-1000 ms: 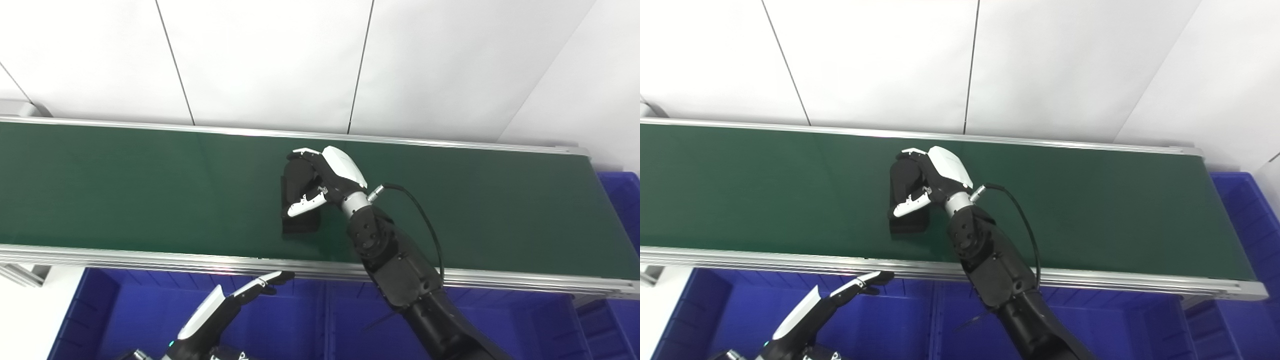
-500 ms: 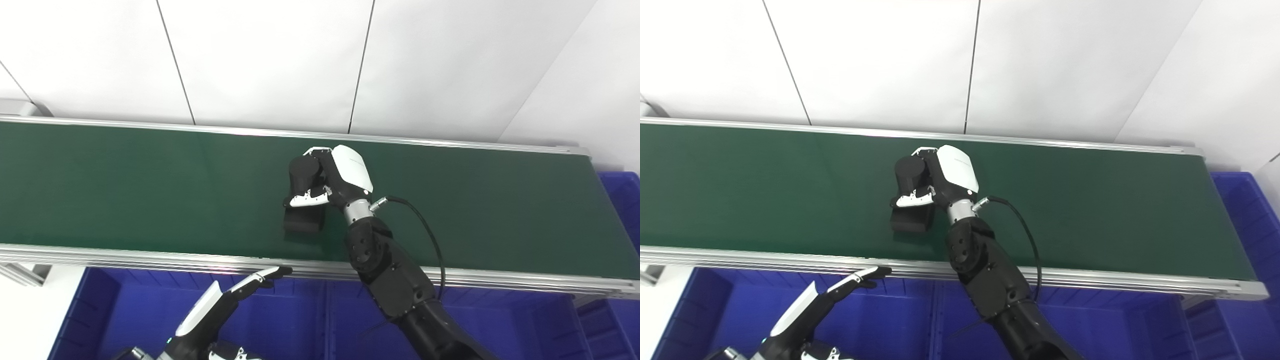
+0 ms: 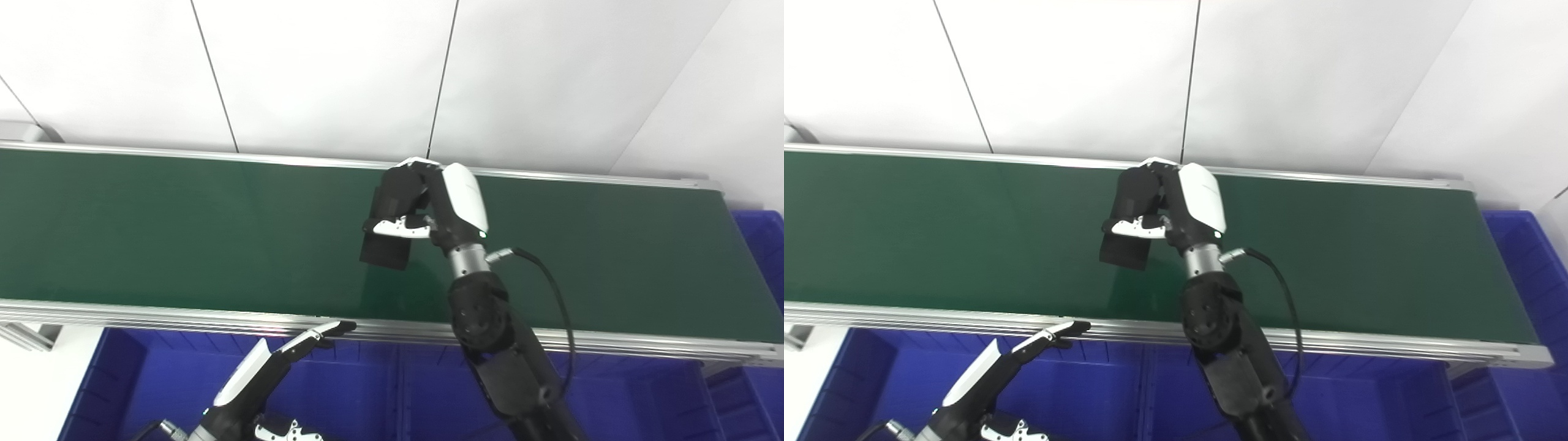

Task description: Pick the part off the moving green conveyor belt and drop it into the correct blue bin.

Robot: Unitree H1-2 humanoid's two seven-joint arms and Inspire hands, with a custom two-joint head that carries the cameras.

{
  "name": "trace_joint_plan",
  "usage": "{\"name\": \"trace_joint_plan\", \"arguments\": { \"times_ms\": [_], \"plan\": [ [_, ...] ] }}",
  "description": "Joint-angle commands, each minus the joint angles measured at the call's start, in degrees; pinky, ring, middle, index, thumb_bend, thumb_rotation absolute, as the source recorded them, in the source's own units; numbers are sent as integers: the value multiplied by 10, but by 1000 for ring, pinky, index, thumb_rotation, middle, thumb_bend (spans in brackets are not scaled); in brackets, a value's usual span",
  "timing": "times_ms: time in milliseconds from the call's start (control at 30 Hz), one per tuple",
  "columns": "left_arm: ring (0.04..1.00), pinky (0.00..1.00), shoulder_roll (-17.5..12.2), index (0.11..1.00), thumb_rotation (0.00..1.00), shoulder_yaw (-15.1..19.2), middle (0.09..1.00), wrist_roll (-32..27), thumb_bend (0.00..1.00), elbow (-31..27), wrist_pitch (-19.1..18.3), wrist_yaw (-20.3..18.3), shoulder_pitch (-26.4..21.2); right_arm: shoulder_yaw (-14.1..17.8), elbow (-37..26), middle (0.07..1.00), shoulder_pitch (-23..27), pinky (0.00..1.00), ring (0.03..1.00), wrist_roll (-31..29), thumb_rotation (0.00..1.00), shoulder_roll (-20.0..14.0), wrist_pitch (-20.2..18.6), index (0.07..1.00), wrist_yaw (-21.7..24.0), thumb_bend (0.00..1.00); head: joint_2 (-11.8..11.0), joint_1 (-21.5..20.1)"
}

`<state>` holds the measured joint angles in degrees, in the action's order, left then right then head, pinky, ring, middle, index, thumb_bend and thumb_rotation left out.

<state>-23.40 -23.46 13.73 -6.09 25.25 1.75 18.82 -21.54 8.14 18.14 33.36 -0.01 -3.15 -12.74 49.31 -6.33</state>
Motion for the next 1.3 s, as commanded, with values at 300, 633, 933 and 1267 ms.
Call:
{"name": "trace_joint_plan", "arguments": {
  "times_ms": [300,633,933,1267],
  "plan": [
    [850,752,8,884,320,16,894,-20,847,-14,17,-14,-9,35,-209,440,-105,318,385,-13,0,-29,-16,540,74,513,24,-1],
    [851,753,23,886,312,43,891,-12,845,-31,13,-43,-5,47,-343,474,-259,310,370,-28,0,-84,-19,498,158,520,55,3],
    [850,748,28,890,294,64,892,-29,844,-49,4,-76,1,67,-372,440,-359,345,404,-41,0,-136,13,538,183,515,70,-4],
    [840,748,32,879,289,86,876,-39,855,-62,2,-100,10,65,-351,435,-388,354,426,-10,0,-181,-21,543,229,513,78,-12]
  ]
}}
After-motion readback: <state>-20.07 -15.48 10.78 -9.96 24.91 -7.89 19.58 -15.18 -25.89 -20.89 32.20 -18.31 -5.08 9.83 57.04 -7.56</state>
